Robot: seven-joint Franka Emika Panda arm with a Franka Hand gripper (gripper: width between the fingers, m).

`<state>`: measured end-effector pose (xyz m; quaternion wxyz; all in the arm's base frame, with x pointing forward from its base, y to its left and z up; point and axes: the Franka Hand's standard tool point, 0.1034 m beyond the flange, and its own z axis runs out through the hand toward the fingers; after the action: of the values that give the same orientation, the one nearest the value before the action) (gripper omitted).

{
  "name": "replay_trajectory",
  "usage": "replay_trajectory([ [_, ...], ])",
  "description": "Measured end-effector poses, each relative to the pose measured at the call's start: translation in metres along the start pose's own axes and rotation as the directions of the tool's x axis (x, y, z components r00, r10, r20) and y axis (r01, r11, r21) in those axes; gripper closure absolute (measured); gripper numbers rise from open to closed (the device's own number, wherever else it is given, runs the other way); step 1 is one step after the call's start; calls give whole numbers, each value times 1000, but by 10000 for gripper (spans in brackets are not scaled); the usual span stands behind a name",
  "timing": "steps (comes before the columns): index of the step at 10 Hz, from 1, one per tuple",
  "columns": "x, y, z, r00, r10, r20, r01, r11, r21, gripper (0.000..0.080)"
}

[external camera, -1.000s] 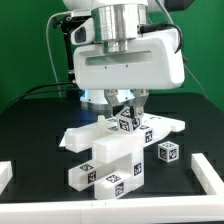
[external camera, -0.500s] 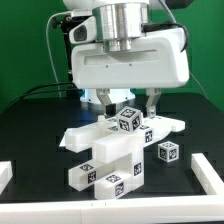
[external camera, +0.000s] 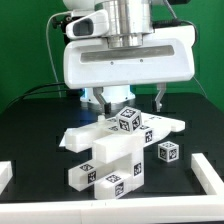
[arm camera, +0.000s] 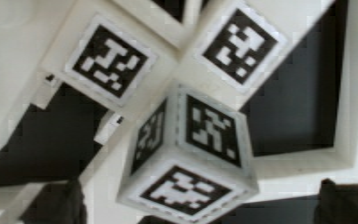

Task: Assemble chair

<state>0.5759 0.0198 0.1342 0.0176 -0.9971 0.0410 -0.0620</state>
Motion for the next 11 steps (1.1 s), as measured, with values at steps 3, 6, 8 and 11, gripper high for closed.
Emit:
replay_trajectory([
  [3, -3, 1, 3, 983, -181, 12, 181, 984, -1, 150],
  [6, -5, 2, 10, 951, -308, 17, 308, 951, -4, 150],
  [8, -5, 2, 10, 962, -271, 17, 271, 962, -5, 262],
  [11, -5, 2, 10, 984, -177, 16, 177, 984, -5, 403],
])
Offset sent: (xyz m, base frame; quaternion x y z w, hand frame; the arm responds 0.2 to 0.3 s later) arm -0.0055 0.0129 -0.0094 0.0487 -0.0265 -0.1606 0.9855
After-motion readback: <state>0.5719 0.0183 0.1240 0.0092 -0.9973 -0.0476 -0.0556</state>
